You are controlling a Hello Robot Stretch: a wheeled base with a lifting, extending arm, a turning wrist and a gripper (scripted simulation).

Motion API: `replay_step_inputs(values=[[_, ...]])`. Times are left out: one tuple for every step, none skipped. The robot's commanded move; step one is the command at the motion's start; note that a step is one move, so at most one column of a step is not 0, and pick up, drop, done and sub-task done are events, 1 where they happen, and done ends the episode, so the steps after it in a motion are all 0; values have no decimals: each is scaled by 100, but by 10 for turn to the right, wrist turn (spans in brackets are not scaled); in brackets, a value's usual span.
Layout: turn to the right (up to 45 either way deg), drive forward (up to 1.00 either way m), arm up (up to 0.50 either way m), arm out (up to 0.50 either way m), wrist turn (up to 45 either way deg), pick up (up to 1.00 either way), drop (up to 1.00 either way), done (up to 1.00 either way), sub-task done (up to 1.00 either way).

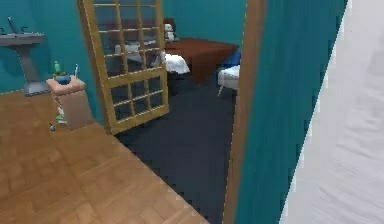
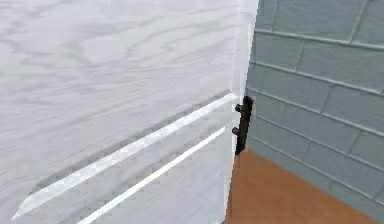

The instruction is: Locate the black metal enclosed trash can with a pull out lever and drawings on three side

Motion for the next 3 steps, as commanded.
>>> replay_step_inputs(values=[[-360, 0, 0, 0, 0, 0, 0, 0, 0], [0, 15, 0, 0, 0, 0, 0, 0, 0], [-120, 0, 0, 0, 0, 0, 0, 0, 0]])
